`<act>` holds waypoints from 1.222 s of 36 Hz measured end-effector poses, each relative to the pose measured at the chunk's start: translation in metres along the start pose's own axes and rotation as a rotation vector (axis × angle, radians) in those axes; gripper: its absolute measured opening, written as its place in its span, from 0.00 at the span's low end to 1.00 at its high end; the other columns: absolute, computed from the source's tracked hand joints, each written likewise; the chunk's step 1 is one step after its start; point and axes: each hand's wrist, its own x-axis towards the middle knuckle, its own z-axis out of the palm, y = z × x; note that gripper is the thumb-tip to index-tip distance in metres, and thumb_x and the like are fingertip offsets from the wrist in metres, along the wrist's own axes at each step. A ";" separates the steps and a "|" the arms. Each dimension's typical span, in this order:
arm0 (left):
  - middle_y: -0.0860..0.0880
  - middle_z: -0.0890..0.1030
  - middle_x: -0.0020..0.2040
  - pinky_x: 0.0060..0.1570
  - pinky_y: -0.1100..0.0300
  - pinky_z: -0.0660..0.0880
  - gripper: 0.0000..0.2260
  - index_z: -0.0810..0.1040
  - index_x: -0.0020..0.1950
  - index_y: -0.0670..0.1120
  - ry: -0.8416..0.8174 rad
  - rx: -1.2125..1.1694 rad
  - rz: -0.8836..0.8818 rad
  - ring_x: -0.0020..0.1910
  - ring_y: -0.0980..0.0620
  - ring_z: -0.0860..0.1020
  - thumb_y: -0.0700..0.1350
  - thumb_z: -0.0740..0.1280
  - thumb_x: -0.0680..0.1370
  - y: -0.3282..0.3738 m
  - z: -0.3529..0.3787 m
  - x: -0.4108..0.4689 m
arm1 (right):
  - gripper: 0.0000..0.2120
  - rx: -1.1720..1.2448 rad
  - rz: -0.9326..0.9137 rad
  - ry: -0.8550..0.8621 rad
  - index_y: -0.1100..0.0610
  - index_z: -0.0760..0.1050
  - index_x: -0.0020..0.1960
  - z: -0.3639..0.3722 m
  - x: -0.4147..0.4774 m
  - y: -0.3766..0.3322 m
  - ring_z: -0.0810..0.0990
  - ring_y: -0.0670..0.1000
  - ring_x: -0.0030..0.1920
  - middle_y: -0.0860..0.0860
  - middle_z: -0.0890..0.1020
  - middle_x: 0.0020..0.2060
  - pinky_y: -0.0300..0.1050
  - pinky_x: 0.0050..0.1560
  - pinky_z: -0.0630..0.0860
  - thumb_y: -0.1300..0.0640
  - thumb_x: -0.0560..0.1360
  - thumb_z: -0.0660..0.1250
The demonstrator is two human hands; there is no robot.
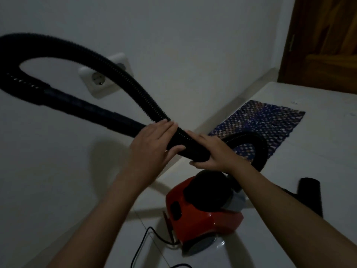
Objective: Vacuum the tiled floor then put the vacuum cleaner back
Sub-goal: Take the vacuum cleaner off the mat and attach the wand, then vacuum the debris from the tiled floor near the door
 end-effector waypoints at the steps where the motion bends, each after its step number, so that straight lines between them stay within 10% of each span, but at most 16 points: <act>1: 0.44 0.84 0.55 0.59 0.56 0.65 0.23 0.81 0.57 0.41 -0.062 0.093 0.046 0.55 0.46 0.82 0.56 0.60 0.74 -0.003 -0.002 0.000 | 0.44 0.026 -0.010 0.007 0.52 0.57 0.77 -0.001 -0.002 0.000 0.72 0.40 0.44 0.50 0.78 0.52 0.33 0.45 0.69 0.47 0.68 0.73; 8: 0.48 0.84 0.46 0.49 0.51 0.76 0.21 0.80 0.56 0.46 -0.280 0.330 0.216 0.45 0.46 0.83 0.53 0.75 0.66 -0.001 -0.020 0.006 | 0.42 0.162 -0.081 0.038 0.56 0.61 0.75 -0.007 -0.014 0.003 0.79 0.46 0.49 0.50 0.80 0.51 0.40 0.50 0.75 0.53 0.66 0.76; 13: 0.54 0.78 0.60 0.51 0.56 0.73 0.21 0.66 0.68 0.56 -0.371 0.324 0.270 0.55 0.51 0.79 0.61 0.59 0.76 0.010 -0.023 0.022 | 0.41 0.139 -0.147 0.028 0.60 0.62 0.75 -0.009 -0.020 0.011 0.79 0.49 0.50 0.53 0.81 0.54 0.38 0.52 0.73 0.55 0.67 0.76; 21: 0.53 0.80 0.54 0.29 0.60 0.61 0.20 0.68 0.65 0.56 -0.497 0.247 0.251 0.49 0.49 0.81 0.63 0.55 0.77 0.028 -0.010 0.022 | 0.39 -0.051 -0.270 -0.116 0.63 0.62 0.74 -0.019 -0.028 0.022 0.79 0.57 0.54 0.59 0.78 0.60 0.49 0.54 0.73 0.45 0.71 0.71; 28: 0.52 0.81 0.50 0.39 0.59 0.67 0.15 0.71 0.57 0.55 -0.679 0.098 0.033 0.48 0.50 0.80 0.62 0.57 0.77 0.044 -0.056 0.036 | 0.38 -0.071 -0.136 -0.272 0.62 0.55 0.76 -0.046 -0.033 -0.010 0.58 0.60 0.75 0.63 0.60 0.74 0.54 0.74 0.58 0.40 0.76 0.60; 33: 0.50 0.81 0.50 0.38 0.60 0.66 0.15 0.74 0.58 0.53 -0.816 -0.039 -0.181 0.48 0.49 0.80 0.59 0.59 0.77 0.066 -0.074 0.032 | 0.33 0.207 0.109 -0.339 0.60 0.55 0.76 -0.059 -0.067 -0.043 0.61 0.51 0.75 0.53 0.64 0.74 0.52 0.74 0.61 0.40 0.78 0.51; 40: 0.50 0.80 0.42 0.39 0.58 0.69 0.13 0.78 0.54 0.50 -1.049 -0.436 -0.605 0.43 0.47 0.79 0.56 0.65 0.75 0.094 -0.088 0.015 | 0.45 0.485 0.936 -0.022 0.52 0.48 0.76 -0.054 -0.128 -0.142 0.41 0.44 0.76 0.42 0.46 0.74 0.40 0.75 0.44 0.25 0.69 0.35; 44: 0.51 0.79 0.45 0.46 0.57 0.73 0.12 0.76 0.53 0.49 -1.184 -0.609 -0.739 0.46 0.49 0.78 0.55 0.66 0.75 0.119 -0.099 -0.002 | 0.33 0.798 1.385 0.270 0.49 0.36 0.74 -0.049 -0.120 -0.183 0.38 0.47 0.77 0.45 0.34 0.75 0.40 0.74 0.43 0.38 0.79 0.49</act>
